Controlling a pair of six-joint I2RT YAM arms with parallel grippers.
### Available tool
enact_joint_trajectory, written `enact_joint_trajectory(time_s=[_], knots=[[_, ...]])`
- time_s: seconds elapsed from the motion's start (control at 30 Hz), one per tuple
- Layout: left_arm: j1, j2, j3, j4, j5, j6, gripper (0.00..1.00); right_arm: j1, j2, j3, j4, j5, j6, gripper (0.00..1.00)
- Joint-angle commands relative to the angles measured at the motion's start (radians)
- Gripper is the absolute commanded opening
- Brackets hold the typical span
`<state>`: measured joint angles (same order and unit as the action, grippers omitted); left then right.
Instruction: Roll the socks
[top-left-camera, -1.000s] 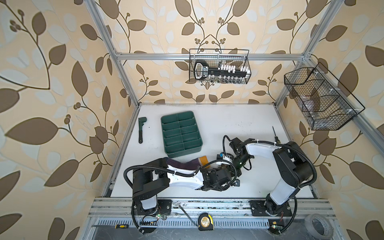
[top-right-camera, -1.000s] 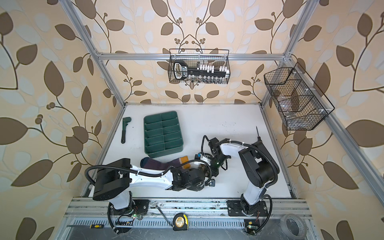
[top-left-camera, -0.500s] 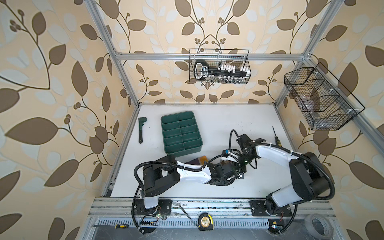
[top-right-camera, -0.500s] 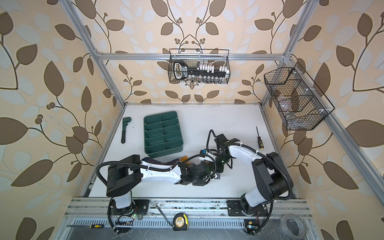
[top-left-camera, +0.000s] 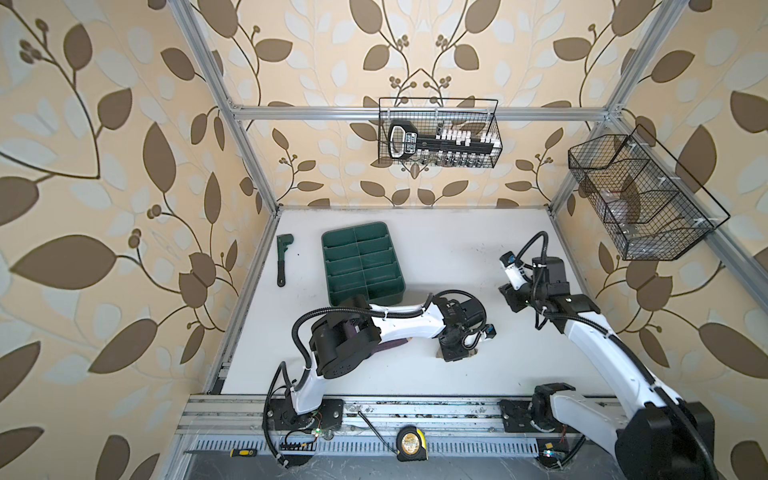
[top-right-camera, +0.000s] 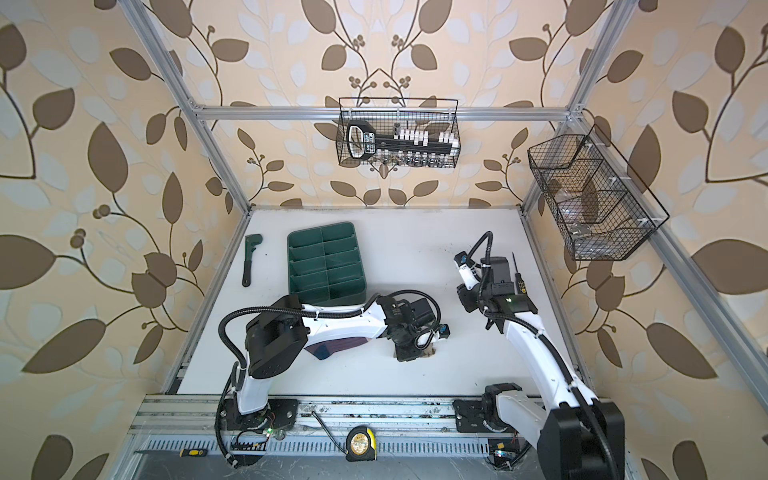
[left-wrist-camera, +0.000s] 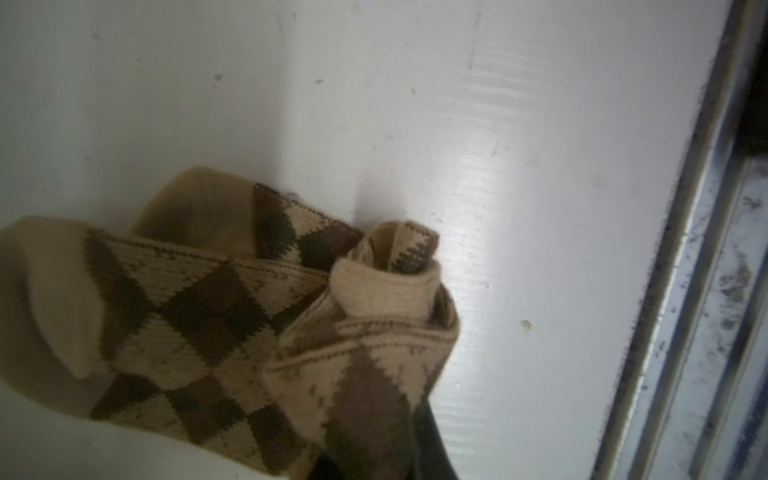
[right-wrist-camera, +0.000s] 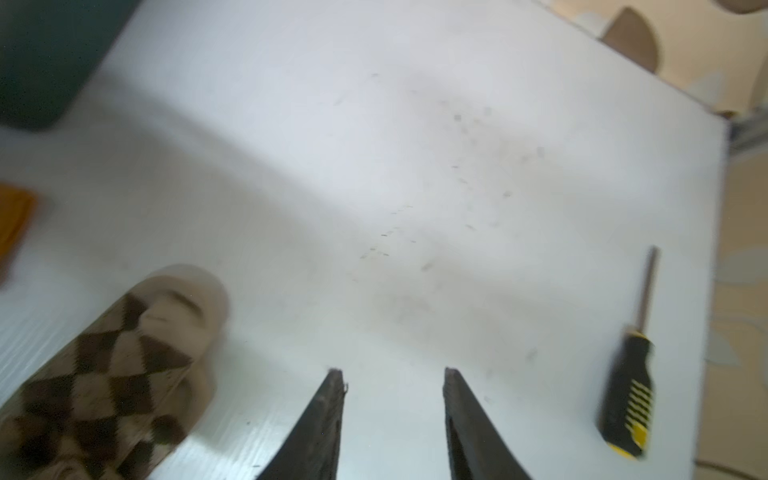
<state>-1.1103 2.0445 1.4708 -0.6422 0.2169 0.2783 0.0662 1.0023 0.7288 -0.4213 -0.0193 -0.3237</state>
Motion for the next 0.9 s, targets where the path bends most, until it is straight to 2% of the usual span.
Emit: enact_joint_trajectory(time_s=[0.0, 0.07, 0.2, 0.3, 0.37, 0.4, 0.43, 0.47, 0.53, 0.63, 0.73, 0.87], knots=[[0.032, 0.11, -0.012, -0.249, 0.23, -0.095, 0.01, -0.009, -0.131, -0.012, 0.015, 0.121, 0.098, 0.4], [0.063, 0.152, 0.025, -0.298, 0.303, -0.089, 0.03, -0.008, -0.217, -0.003, -0.037, 0.034, 0.07, 0.4], [0.104, 0.254, 0.127, -0.398, 0.374, -0.067, 0.04, 0.017, -0.374, 0.002, -0.202, -0.282, -0.099, 0.4], [0.129, 0.302, 0.189, -0.418, 0.403, -0.061, 0.04, 0.136, -0.453, -0.026, -0.304, -0.338, -0.222, 0.38], [0.15, 0.325, 0.226, -0.435, 0.403, -0.055, 0.05, 0.293, -0.496, -0.064, -0.334, -0.27, -0.278, 0.38], [0.164, 0.335, 0.248, -0.446, 0.403, -0.054, 0.06, 0.403, -0.517, -0.093, -0.331, -0.204, -0.296, 0.44], [0.176, 0.347, 0.267, -0.456, 0.406, -0.051, 0.06, 0.519, -0.537, -0.127, -0.316, -0.108, -0.31, 0.68], [0.185, 0.358, 0.285, -0.47, 0.405, -0.045, 0.06, 0.627, -0.55, -0.158, -0.291, -0.016, -0.301, 0.99], [0.197, 0.381, 0.331, -0.507, 0.393, -0.033, 0.06, 0.858, -0.545, -0.22, -0.243, 0.211, -0.319, 1.0], [0.205, 0.4, 0.356, -0.519, 0.387, -0.034, 0.06, 1.067, -0.425, -0.242, -0.193, 0.412, -0.351, 1.0], [0.21, 0.413, 0.356, -0.514, 0.395, -0.036, 0.06, 1.129, -0.214, -0.222, -0.178, 0.52, -0.376, 1.0], [0.21, 0.414, 0.35, -0.504, 0.403, -0.04, 0.06, 1.118, -0.044, -0.231, -0.104, 0.538, -0.406, 1.0]])
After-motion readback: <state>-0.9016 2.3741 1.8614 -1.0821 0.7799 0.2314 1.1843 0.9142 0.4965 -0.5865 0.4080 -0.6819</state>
